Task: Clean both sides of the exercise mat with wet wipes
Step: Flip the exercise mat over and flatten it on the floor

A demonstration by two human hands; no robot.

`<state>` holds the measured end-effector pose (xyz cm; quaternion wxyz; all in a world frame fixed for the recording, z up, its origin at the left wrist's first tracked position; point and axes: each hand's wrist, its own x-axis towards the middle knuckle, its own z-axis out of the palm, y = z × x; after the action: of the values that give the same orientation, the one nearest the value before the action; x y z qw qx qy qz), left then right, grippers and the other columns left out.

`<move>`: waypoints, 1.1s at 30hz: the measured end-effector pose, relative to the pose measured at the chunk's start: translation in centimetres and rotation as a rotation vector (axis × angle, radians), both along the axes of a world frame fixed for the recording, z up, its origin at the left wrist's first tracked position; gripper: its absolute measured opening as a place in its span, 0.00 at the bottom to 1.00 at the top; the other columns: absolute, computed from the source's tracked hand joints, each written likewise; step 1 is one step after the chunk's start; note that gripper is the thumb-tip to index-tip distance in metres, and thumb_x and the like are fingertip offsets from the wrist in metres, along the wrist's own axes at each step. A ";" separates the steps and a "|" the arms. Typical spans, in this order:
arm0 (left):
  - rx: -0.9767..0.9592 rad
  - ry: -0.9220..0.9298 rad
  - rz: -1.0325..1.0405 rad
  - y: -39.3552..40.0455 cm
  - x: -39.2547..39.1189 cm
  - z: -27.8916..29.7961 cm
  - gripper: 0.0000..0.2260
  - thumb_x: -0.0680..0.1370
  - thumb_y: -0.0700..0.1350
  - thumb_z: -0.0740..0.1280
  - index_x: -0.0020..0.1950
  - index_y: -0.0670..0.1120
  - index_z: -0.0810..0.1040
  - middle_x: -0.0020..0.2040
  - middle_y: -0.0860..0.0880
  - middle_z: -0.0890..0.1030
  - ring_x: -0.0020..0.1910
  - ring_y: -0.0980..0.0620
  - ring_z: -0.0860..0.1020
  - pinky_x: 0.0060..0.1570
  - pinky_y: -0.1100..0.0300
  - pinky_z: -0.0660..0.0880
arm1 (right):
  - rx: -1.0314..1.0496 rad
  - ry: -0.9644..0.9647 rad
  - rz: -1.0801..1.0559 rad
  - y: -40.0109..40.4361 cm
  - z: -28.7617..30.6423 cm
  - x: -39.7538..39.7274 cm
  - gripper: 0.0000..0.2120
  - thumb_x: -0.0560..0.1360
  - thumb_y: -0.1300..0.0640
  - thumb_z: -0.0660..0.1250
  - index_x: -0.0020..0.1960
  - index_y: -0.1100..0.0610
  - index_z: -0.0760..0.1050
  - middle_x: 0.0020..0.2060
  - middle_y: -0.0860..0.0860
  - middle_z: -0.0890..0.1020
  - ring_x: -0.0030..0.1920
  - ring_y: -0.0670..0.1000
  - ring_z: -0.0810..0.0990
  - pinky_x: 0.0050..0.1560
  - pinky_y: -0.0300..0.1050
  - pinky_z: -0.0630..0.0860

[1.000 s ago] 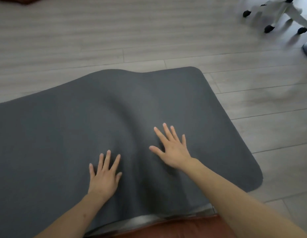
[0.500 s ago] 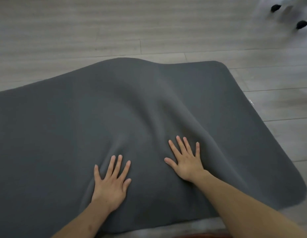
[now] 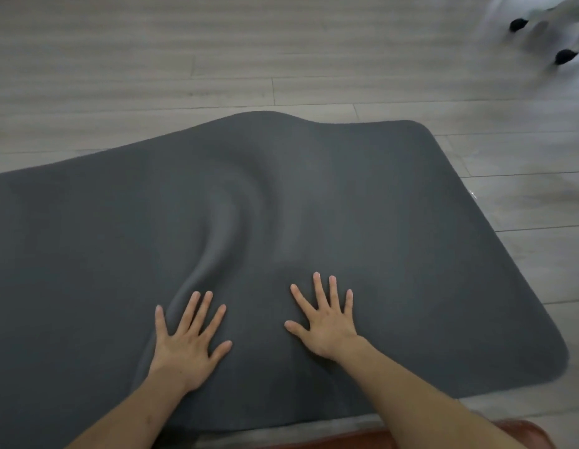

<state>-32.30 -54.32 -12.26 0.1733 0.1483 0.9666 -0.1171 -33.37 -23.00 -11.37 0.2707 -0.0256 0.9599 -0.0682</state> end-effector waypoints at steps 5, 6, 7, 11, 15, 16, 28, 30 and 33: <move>0.013 -0.108 0.049 1.6 -0.1 2.7 0.31 0.83 0.67 0.43 0.82 0.61 0.36 0.79 0.51 0.24 0.76 0.50 0.20 0.69 0.26 0.29 | -0.027 -0.162 0.021 0.9 2.5 -1.5 0.35 0.78 0.32 0.54 0.76 0.30 0.36 0.78 0.48 0.29 0.77 0.60 0.29 0.76 0.69 0.40; 0.026 -0.104 0.051 2.1 0.1 3.5 0.30 0.84 0.64 0.46 0.83 0.60 0.39 0.80 0.51 0.25 0.77 0.50 0.22 0.70 0.26 0.32 | -0.041 -0.194 0.018 0.9 3.2 -1.6 0.34 0.78 0.35 0.56 0.78 0.32 0.40 0.79 0.48 0.33 0.78 0.60 0.32 0.77 0.67 0.44; 0.074 -0.084 0.068 2.6 0.4 4.1 0.29 0.85 0.61 0.50 0.84 0.60 0.43 0.82 0.50 0.28 0.79 0.50 0.25 0.72 0.27 0.35 | -0.062 -0.213 0.012 0.8 3.8 -1.6 0.33 0.79 0.36 0.57 0.79 0.34 0.44 0.80 0.49 0.37 0.80 0.59 0.37 0.77 0.65 0.49; 0.333 0.066 0.267 5.0 1.9 7.8 0.26 0.86 0.51 0.56 0.84 0.54 0.56 0.85 0.51 0.42 0.84 0.51 0.40 0.80 0.35 0.47 | -0.142 -0.102 -0.036 0.5 6.4 0.8 0.29 0.79 0.40 0.59 0.78 0.45 0.59 0.76 0.52 0.65 0.74 0.58 0.65 0.71 0.58 0.67; 0.467 0.054 0.444 6.1 3.3 11.1 0.26 0.87 0.52 0.51 0.85 0.51 0.50 0.85 0.53 0.48 0.84 0.54 0.44 0.81 0.41 0.49 | -0.209 0.126 -0.044 -0.3 9.0 2.8 0.23 0.80 0.44 0.58 0.74 0.49 0.65 0.70 0.50 0.72 0.69 0.56 0.70 0.65 0.56 0.72; 0.479 0.041 0.451 5.9 3.8 11.7 0.26 0.88 0.52 0.50 0.85 0.51 0.50 0.85 0.53 0.49 0.84 0.54 0.45 0.81 0.42 0.51 | -0.227 0.167 -0.031 -0.7 9.7 3.0 0.23 0.81 0.44 0.58 0.73 0.49 0.66 0.69 0.50 0.73 0.68 0.56 0.70 0.65 0.55 0.72; 0.424 0.060 0.745 -10.0 13.1 16.8 0.24 0.87 0.54 0.53 0.83 0.50 0.58 0.82 0.50 0.61 0.79 0.46 0.64 0.72 0.45 0.68 | -0.293 0.355 0.214 -15.6 16.2 6.6 0.21 0.81 0.44 0.58 0.71 0.49 0.69 0.67 0.49 0.74 0.67 0.53 0.71 0.64 0.52 0.72; 0.411 0.077 0.777 -13.9 14.8 17.1 0.24 0.87 0.54 0.54 0.82 0.50 0.59 0.80 0.49 0.64 0.76 0.45 0.67 0.69 0.46 0.70 | -0.287 0.371 0.262 -19.3 16.9 6.9 0.20 0.81 0.45 0.59 0.71 0.49 0.70 0.67 0.48 0.74 0.68 0.53 0.71 0.64 0.53 0.72; 0.404 0.090 0.816 -20.0 16.6 16.7 0.23 0.86 0.54 0.56 0.81 0.51 0.61 0.79 0.49 0.66 0.74 0.45 0.69 0.66 0.46 0.71 | -0.274 0.374 0.313 -24.9 17.2 7.0 0.20 0.81 0.45 0.59 0.71 0.49 0.71 0.67 0.48 0.74 0.68 0.53 0.71 0.66 0.53 0.71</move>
<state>-15.66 -74.29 4.42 0.1305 -0.2191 0.9560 0.1452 -26.39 -47.93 5.84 0.0900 -0.2223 0.9593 -0.1488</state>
